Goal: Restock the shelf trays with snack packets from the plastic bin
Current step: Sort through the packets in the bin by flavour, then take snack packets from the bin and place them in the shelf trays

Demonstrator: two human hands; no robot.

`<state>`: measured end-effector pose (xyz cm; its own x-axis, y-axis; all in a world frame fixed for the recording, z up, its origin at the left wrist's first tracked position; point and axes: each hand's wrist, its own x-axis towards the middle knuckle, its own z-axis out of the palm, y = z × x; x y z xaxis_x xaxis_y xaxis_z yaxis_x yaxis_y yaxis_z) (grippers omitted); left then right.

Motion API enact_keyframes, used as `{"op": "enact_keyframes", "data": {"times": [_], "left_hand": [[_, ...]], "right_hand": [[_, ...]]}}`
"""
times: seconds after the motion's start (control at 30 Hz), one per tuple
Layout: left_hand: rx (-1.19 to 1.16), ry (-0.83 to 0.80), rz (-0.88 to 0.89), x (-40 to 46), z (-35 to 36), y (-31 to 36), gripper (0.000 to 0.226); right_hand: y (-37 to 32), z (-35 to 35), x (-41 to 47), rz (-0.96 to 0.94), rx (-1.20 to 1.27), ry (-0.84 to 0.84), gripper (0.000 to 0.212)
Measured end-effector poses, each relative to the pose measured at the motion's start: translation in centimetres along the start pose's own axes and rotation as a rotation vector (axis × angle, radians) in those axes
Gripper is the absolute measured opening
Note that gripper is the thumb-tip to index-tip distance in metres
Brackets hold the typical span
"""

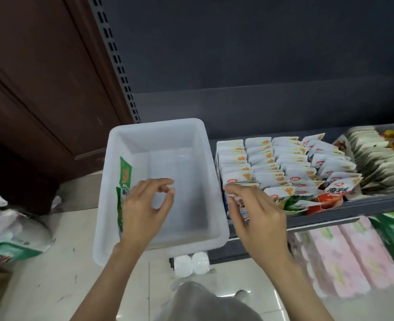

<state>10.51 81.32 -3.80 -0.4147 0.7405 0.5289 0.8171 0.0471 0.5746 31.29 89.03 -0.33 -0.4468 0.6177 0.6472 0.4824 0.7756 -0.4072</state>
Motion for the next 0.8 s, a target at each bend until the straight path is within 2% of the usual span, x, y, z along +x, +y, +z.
{"op": "enact_keyframes", "data": {"times": [0.1, 0.2, 0.3, 0.37, 0.43, 0.5, 0.63, 0.73, 0.8], "left_hand": [[0.228, 0.067, -0.134, -0.9, -3.3, -4.6, 0.021], [0.394, -0.087, -0.337, -1.4, -5.0, -8.8, 0.053], [0.410, -0.206, -0.500, -1.2, -5.4, -10.2, 0.065], [0.381, -0.232, -0.477, -1.1, -5.4, -10.9, 0.069], [0.366, -0.255, -0.457, -1.0, -5.4, -11.5, 0.073], [0.356, -0.242, -0.437, -1.0, -5.5, -12.0, 0.074], [0.309, -0.186, -0.396, -1.0, -5.5, -12.2, 0.068], [0.276, -0.163, -0.375, -1.0, -5.6, -12.5, 0.065], [0.253, -0.167, -0.383, -1.0, -5.6, -12.7, 0.063]], "right_hand": [[-2.6, 4.3, 2.5, -0.058, 0.193, -0.174, 0.018], [-4.8, 10.2, 4.9, 0.028, 0.365, -0.504, 0.022], [-6.6, 16.3, 6.3, -0.006, 0.293, -0.801, 0.036], [-7.4, 19.5, 6.6, -0.130, 0.167, -0.906, 0.051], [-7.8, 21.3, 6.6, -0.217, 0.100, -0.926, 0.066], [-7.8, 22.5, 6.7, -0.256, 0.082, -0.856, 0.071], [-6.8, 24.0, 6.1, -0.245, 0.091, -0.834, 0.051], [-5.7, 25.0, 5.5, -0.423, -0.023, -0.791, 0.046], [-5.3, 25.3, 5.8, -0.517, -0.117, -0.730, 0.033]]}}
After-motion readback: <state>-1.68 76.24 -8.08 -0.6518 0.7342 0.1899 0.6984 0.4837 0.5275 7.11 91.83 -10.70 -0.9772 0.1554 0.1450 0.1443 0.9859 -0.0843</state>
